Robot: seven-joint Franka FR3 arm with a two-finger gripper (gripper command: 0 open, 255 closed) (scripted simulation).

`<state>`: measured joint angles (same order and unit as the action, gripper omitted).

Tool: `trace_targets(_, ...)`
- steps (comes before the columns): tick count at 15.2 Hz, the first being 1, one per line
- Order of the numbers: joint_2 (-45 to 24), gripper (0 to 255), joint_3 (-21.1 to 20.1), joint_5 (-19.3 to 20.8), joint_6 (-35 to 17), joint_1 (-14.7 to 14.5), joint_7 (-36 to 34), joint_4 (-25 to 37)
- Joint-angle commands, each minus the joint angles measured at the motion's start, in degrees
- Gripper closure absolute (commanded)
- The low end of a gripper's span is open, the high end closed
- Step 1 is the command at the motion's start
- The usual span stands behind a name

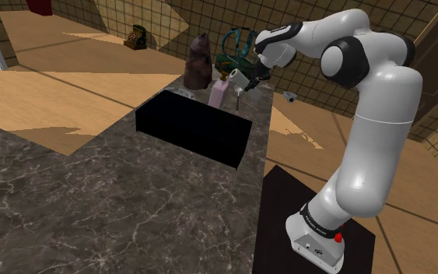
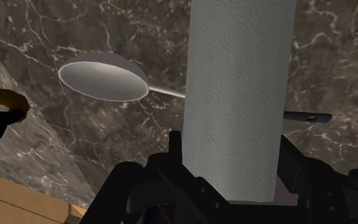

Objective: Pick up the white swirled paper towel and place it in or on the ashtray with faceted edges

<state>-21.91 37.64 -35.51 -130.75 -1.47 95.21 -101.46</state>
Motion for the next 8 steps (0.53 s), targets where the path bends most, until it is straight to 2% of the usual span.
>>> trace_targets(1, 0.61, 255, 0.37, 0.82, 0.93, -0.29, -0.79, 0.54)
trace_targets(8, 2.54, 255, 1.58, 3.54, 4.86, -0.89, -3.37, 3.3)
